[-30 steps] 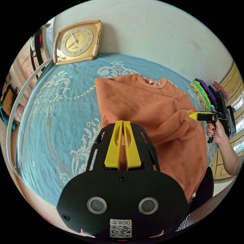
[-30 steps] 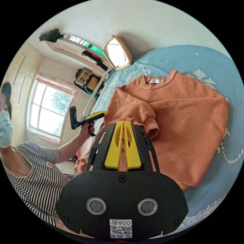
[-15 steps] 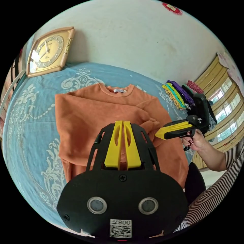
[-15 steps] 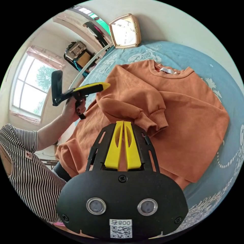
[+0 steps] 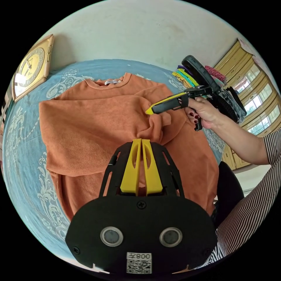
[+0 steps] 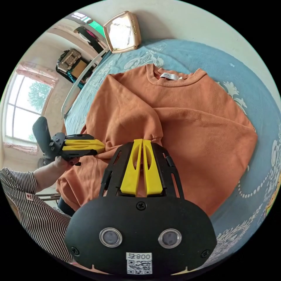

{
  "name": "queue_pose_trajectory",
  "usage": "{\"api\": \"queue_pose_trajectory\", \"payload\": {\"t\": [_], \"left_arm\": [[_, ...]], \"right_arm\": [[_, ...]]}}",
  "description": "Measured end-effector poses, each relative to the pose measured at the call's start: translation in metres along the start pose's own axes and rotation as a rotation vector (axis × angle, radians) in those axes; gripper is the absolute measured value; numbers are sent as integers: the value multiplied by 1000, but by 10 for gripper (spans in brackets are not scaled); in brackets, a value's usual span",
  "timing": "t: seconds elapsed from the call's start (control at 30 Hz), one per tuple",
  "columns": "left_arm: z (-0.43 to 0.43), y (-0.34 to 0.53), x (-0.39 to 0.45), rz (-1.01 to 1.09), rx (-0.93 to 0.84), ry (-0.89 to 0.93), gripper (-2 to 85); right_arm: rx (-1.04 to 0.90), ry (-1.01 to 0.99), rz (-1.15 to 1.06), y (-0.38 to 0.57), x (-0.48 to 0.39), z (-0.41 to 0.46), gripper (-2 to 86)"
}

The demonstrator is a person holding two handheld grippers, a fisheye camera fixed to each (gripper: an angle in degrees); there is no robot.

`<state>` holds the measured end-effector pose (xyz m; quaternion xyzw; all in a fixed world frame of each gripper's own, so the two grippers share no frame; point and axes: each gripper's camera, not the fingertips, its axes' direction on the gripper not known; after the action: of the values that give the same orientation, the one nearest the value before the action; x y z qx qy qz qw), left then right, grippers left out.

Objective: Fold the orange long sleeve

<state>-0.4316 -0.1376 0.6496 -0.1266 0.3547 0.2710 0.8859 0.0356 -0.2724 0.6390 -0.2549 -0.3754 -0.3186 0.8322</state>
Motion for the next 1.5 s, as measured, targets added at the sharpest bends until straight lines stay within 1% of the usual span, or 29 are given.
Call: {"api": "queue_pose_trajectory", "payload": {"t": [0.1,0.13,0.17,0.23,0.3,0.33,0.4,0.47,0.5,0.57,0.63,0.67,0.7,0.73,0.77,0.87,0.93,1.03,1.13,1.2,1.33,1.4,1.47,1.5], "left_arm": [[-9,4,4,15,47,21,2],[-9,5,6,25,48,47,2],[-2,7,7,28,11,49,2],[12,12,9,35,-45,32,2],[11,20,7,25,-23,47,2],[8,24,5,17,-28,58,2],[-2,32,3,12,7,60,2],[-24,42,-3,-5,89,10,2],[-30,45,-6,-21,104,-14,2],[-44,56,-29,-120,136,-135,3],[-42,66,-50,-183,105,-230,3],[-30,72,-66,-231,29,-271,2],[-22,76,-74,-239,-20,-258,2],[-23,87,-82,-247,34,-208,2],[-25,95,-91,-277,35,-161,2],[-35,108,-99,-315,6,-138,2],[-48,122,-98,-339,33,-150,2],[-75,158,-97,-361,87,-82,4],[-103,208,-96,-404,96,-68,5],[-119,243,-96,-444,85,-53,6],[-155,336,-103,-599,65,12,10],[-170,377,-105,-672,63,18,14],[-184,425,-109,-767,50,82,25],[-187,437,-109,-781,54,94,29]], "right_arm": [[31,76,-43,-7,-13,-10,1],[34,95,-51,-8,-16,-12,1],[27,118,-69,-10,-21,-14,1],[11,119,-93,-10,-25,-11,1],[-27,137,-84,-4,-24,-1,1],[-23,131,-80,-1,-24,-2,1],[52,86,-102,15,-37,-18,1],[103,2,-155,30,-53,-30,1],[98,-33,-190,40,-64,-28,1],[23,-19,-229,54,-74,-9,1],[-52,35,-226,66,-72,17,2],[-39,8,-202,72,-67,24,2],[-20,-15,-179,77,-62,24,2],[-22,-20,-173,78,-60,24,2],[-26,-17,-168,81,-60,24,2],[-31,18,-178,91,-62,24,2],[-26,11,-162,98,-60,21,2],[30,-35,-105,116,-51,6,2],[100,-90,-34,148,-40,-15,2],[114,-108,17,183,-33,-28,3],[93,-149,103,251,-23,-40,4],[86,-178,173,302,-17,-48,5],[81,-196,225,338,-15,-54,7],[81,-205,254,363,-15,-58,9]]}}
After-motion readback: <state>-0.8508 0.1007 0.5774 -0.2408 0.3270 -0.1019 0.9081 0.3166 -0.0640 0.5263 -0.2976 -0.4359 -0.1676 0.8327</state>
